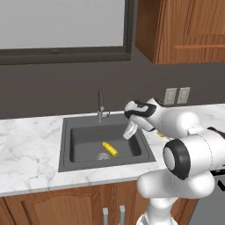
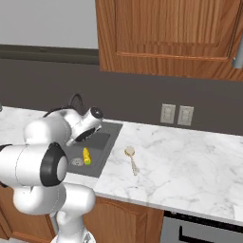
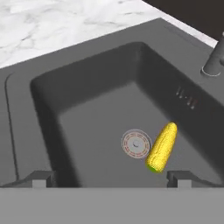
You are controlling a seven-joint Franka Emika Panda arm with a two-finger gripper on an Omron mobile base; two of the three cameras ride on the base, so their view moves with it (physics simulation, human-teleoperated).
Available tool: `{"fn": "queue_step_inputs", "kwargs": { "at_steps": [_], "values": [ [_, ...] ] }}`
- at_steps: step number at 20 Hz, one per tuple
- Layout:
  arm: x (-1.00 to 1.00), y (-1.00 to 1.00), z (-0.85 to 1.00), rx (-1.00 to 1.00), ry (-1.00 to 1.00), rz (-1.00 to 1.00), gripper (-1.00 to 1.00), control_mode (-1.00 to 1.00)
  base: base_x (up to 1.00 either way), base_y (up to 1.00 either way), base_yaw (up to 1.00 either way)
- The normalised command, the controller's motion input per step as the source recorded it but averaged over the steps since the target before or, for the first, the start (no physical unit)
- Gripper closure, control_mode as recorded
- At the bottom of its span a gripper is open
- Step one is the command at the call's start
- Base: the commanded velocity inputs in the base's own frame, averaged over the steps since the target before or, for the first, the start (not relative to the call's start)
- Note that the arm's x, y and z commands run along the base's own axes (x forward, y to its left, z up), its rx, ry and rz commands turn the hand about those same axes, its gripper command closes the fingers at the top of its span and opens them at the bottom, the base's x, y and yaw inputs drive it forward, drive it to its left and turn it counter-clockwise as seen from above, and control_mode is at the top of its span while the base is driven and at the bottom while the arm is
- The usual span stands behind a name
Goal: Turn on the sink faucet. Then move the corn from the counter to the sink. Turn off the sink. Move the vegetable from the sink to the pot next to the stove. Finally move the pot to the front right burner.
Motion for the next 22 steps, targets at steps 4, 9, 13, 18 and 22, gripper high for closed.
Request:
{"fn": "queue_step_inputs", "kwargs": {
  "at_steps": [4,9,13,18,22],
  "values": [
    [-0.11,0.12,0.00,-0.06,0.28,-0.18,-1.00,-1.00,0.00,0.00,0.00],
    [-0.10,0.17,-0.06,-0.06,0.25,-0.22,-1.00,-1.00,0.00,0.00,0.00],
    [-0.02,0.23,-0.16,-0.09,0.23,-0.24,-1.00,-1.00,0.00,0.00,0.00],
    [0.07,0.04,-0.27,-0.11,0.07,-0.07,-1.00,-1.00,0.00,0.00,0.00],
    [0.26,0.02,-0.35,-0.19,0.01,-0.05,-1.00,-1.00,0.00,0.00,0.00]
  ]
}}
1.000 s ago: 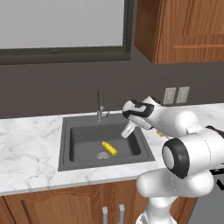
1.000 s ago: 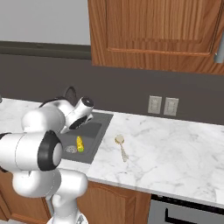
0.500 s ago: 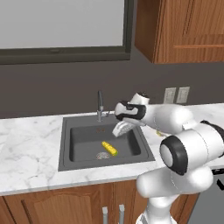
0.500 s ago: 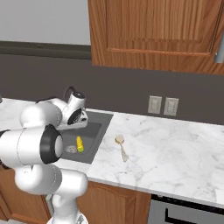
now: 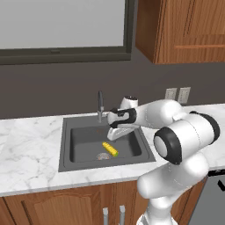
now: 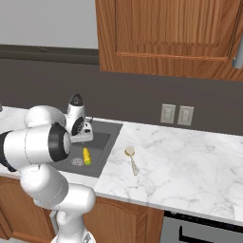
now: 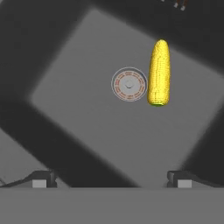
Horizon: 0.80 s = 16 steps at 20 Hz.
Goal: Turn on the sink faucet. Then move the corn from the counter to the sink. Turn off the sink. Move the vegetable from the sink to the pot next to the stove. Finally move the pot to the front right burner.
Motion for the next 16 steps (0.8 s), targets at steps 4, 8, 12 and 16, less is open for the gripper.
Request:
{"fn": "queue_step_inputs", "kwargs": {
  "at_steps": [4,8,12,16],
  "values": [
    [0.25,0.06,-0.35,-0.14,0.03,-0.04,-1.00,-1.00,0.00,0.00,0.00],
    [0.21,0.05,-0.30,-0.10,0.04,-0.01,-1.00,-1.00,0.00,0.00,0.00],
    [0.16,0.00,-0.29,-0.08,0.01,-0.05,-1.00,-1.00,0.00,0.00,0.00],
    [0.12,0.00,-0.28,-0.05,0.00,-0.06,-1.00,-1.00,0.00,0.00,0.00]
  ]
}}
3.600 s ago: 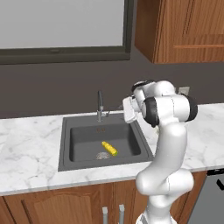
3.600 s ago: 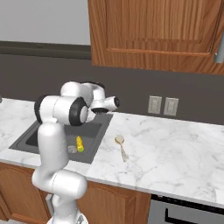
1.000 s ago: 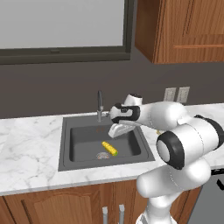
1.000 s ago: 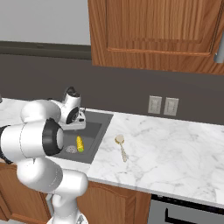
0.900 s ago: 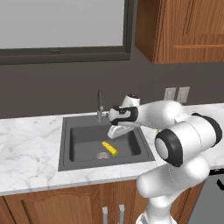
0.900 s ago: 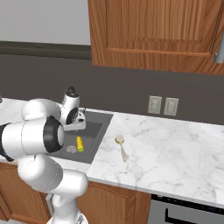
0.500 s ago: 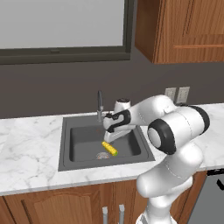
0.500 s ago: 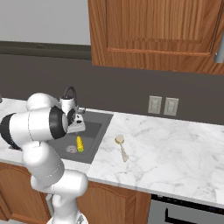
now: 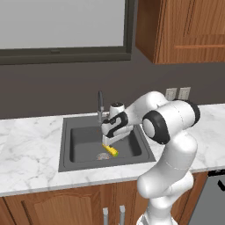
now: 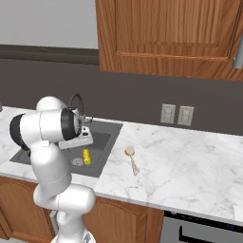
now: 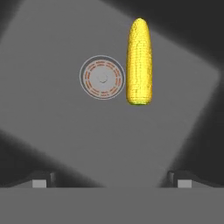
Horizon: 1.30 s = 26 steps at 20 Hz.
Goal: Turn on the sink faucet. Then move the corn from the counter to the sink. Turn off the sink. Move the vegetable from the sink to the pot next to the stove. Finally move the pot to the front right burner.
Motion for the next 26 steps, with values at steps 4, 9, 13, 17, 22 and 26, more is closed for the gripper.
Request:
{"fn": "queue_step_inputs", "kwargs": {
  "at_steps": [4,9,13,17,22,26],
  "values": [
    [0.25,0.00,-0.24,-0.04,0.00,-0.06,-1.00,-1.00,0.00,0.00,0.00],
    [0.38,0.00,-0.20,-0.03,0.00,-0.02,-1.00,-1.00,0.00,0.00,0.00],
    [0.39,0.00,-0.24,-0.02,0.00,0.00,-1.00,-1.00,0.00,0.00,0.00],
    [0.35,0.00,-0.34,-0.03,0.00,0.00,-1.00,-1.00,0.00,0.00,0.00],
    [0.32,0.02,-0.37,-0.04,0.00,0.00,-1.00,-1.00,0.00,0.00,0.00],
    [0.29,0.08,-0.34,-0.02,0.02,-0.01,-1.00,-1.00,0.00,0.00,0.00]
  ]
}}
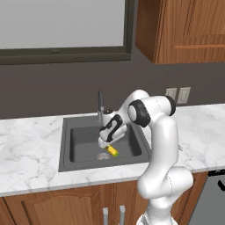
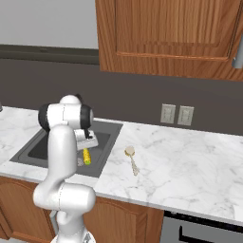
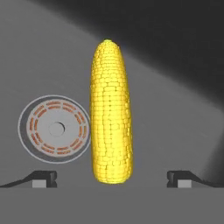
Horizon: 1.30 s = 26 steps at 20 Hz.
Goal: Turn on the sink faucet. Then move the corn from the counter to the sink. Turn off the sink. Move the vegetable from the sink to the pot next to the stove. Finally move the pot to the front right burner.
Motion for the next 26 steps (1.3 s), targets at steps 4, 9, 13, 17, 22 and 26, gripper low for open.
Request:
{"fn": "queue_step_inputs", "kwargs": {
  "at_steps": [4,9,13,17,22,26],
  "values": [
    [0.21,0.05,-0.29,-0.01,0.04,0.00,-1.00,-1.00,0.00,0.00,0.00],
    [0.19,0.00,-0.27,0.00,0.02,0.00,-1.00,-1.00,0.00,0.00,0.00],
    [0.22,0.00,-0.29,0.00,0.00,0.00,-1.00,-1.00,0.00,0.00,0.00],
    [0.11,0.00,-0.26,0.00,0.00,0.00,-1.00,-1.00,0.00,0.00,0.00],
    [0.07,0.00,-0.25,0.00,0.00,0.00,-1.00,-1.00,0.00,0.00,0.00],
    [0.06,0.00,-0.28,0.00,0.00,0.00,-1.00,-1.00,0.00,0.00,0.00]
  ]
}}
